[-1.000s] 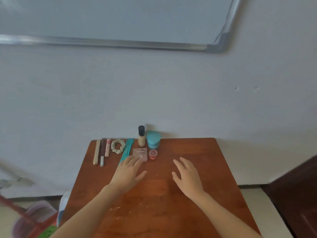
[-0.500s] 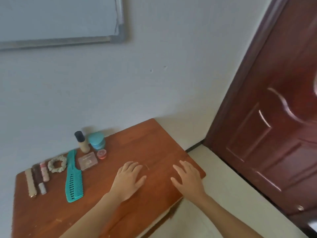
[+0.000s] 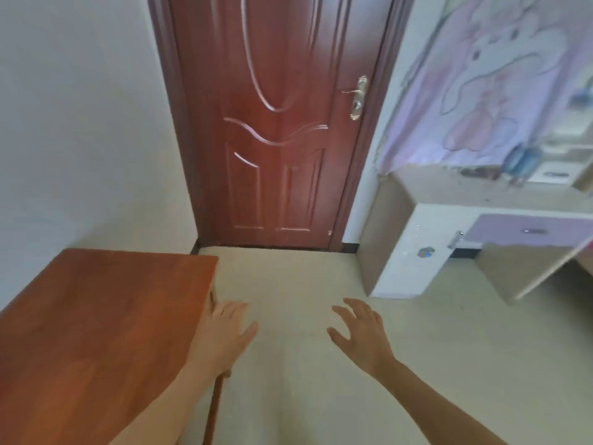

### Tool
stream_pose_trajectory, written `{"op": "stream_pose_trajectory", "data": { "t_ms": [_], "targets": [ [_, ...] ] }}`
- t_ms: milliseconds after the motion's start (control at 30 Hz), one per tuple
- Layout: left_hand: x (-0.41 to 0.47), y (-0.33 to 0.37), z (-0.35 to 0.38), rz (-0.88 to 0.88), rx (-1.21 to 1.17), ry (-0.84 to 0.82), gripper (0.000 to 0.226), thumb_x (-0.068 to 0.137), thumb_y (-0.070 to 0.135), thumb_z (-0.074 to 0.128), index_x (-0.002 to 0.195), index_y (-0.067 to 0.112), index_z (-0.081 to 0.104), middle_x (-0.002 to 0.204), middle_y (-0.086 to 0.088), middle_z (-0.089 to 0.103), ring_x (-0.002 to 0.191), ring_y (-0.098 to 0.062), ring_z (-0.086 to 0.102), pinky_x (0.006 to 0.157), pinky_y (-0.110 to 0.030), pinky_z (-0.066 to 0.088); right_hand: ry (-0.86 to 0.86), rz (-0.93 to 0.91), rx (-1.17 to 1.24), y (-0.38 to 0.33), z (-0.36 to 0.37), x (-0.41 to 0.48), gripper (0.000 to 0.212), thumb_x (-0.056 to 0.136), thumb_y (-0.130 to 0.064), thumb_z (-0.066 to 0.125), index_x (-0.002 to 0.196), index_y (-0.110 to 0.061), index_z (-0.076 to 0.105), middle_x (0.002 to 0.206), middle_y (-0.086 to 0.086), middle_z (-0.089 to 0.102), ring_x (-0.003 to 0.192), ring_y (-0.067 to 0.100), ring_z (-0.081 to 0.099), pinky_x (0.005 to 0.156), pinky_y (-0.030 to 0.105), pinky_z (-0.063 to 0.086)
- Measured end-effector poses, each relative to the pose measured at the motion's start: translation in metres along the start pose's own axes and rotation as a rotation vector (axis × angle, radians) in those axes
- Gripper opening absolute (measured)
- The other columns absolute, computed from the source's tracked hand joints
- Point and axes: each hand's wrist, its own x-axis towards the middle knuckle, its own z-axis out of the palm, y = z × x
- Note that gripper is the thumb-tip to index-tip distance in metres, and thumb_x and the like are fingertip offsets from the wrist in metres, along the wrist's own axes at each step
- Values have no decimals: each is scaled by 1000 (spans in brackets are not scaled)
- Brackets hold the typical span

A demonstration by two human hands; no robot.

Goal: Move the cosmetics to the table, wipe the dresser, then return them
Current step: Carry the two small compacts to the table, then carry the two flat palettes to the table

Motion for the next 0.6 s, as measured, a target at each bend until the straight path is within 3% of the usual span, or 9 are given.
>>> {"op": "stream_pose_trajectory", "data": {
  "t_ms": [67,133,167,233,300,467,533,600],
  "targets": [
    [10,44,11,126,24,-21,83,81,65,14,115,6,60,119,-8,61,116,-29,52,97,-44,41,50,151,-13,43,-19,-37,43,72,-52,38,88,-27,69,93,0,70,83,19,69,61,32,54],
    [15,91,19,241,11,-37,78,91,61,12,99,7,67,100,-7,69,96,-30,65,78,-43,52,95,289,-29,85,-39,-72,44,71,-52,40,86,-24,71,91,3,70,82,22,69,60,34,55],
    [15,114,25,300,19,-11,73,91,58,17,98,6,68,98,-7,69,94,-30,65,77,-43,53,107,353,-19,105,-47,-89,43,71,-51,43,87,-22,71,92,5,70,83,25,69,60,36,55],
    [10,164,39,394,-18,-16,69,83,55,25,108,4,63,111,-8,65,109,-32,57,89,-45,46,146,462,8,142,-61,-126,40,71,-47,52,91,-18,71,96,9,69,89,30,67,65,42,54],
    [2,206,57,461,-34,17,68,80,53,27,111,4,61,113,-9,63,112,-34,53,89,-46,43,190,507,-4,170,-73,-162,42,72,-48,49,91,-18,71,97,9,69,90,30,67,66,41,53],
    [-17,321,117,579,-96,-26,40,81,45,38,97,15,57,86,-6,67,81,-34,62,64,-39,51,226,534,-139,243,-95,-255,45,72,-53,38,87,-26,70,92,0,69,86,20,69,63,31,55],
    [-30,363,139,642,-104,-46,35,80,44,39,97,18,54,86,-5,67,80,-33,62,63,-37,50,228,568,-163,272,-102,-283,46,72,-53,37,88,-26,70,92,0,69,86,19,68,64,31,55],
    [-43,394,159,698,-99,-77,44,81,45,37,97,12,60,92,-4,67,86,-33,60,68,-37,49,261,592,-191,295,-103,-306,45,71,-53,39,87,-26,71,92,-1,70,87,19,68,63,30,55]
  ]
}}
